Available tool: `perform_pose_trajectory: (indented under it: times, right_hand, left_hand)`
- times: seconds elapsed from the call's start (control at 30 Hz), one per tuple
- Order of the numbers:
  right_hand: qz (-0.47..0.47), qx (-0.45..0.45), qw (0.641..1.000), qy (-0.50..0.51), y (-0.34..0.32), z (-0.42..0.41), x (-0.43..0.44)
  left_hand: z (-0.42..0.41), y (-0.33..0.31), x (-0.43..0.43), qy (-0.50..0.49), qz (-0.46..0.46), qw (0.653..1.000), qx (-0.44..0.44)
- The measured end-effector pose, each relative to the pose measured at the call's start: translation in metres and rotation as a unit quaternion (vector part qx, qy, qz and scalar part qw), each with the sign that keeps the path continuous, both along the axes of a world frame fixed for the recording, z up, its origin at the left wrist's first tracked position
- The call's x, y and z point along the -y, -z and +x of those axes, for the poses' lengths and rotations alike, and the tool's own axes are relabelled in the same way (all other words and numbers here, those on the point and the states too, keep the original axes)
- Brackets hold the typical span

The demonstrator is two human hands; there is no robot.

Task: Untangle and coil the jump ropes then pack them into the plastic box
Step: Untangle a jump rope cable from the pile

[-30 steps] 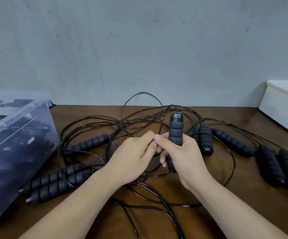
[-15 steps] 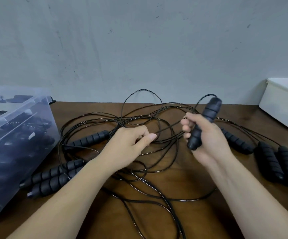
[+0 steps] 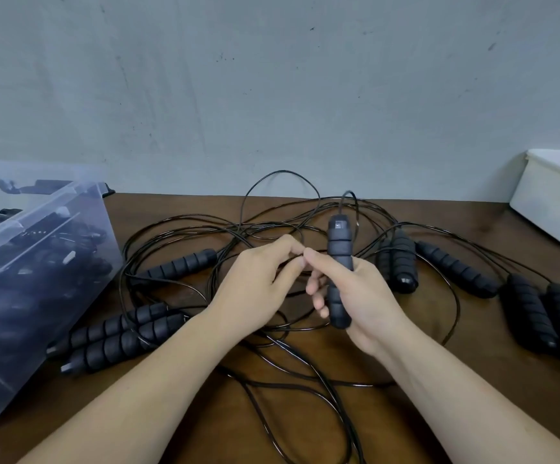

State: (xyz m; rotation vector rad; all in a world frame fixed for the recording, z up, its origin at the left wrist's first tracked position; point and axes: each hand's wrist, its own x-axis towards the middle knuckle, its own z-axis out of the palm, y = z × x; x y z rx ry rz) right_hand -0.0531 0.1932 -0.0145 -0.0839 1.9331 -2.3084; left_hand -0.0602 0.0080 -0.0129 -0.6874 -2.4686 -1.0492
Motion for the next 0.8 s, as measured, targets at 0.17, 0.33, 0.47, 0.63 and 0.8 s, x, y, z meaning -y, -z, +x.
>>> perform_pose_trajectory:
  times: [0.17, 0.33, 0.47, 0.63, 0.8]
  right_hand:
    - [-0.027, -0.027, 0.998, 0.054, 0.0, -0.006, -0.008]
    - [-0.06, -0.062, 0.992, 0.09, -0.01, -0.01, -0.016]
    - [-0.133, -0.076, 0.975, 0.161, -0.021, -0.019, -0.034]
    - [-0.126, -0.068, 0.983, 0.115, -0.015, -0.017, -0.028]
    - [-0.042, -0.069, 0.995, 0.051, 0.001, -0.009, -0.008]
  left_hand:
    - [0.003, -0.002, -0.001, 0.04, -0.039, 0.998, 0.022]
    - [-0.004, -0.006, 0.009, 0.011, -0.042, 0.999, 0.022]
    - [-0.012, -0.016, 0.027, -0.039, -0.043, 0.998, -0.005]
    - [-0.012, -0.015, 0.03, -0.045, -0.032, 0.998, -0.019]
    - [-0.004, -0.005, 0.007, 0.02, -0.077, 0.996, -0.04]
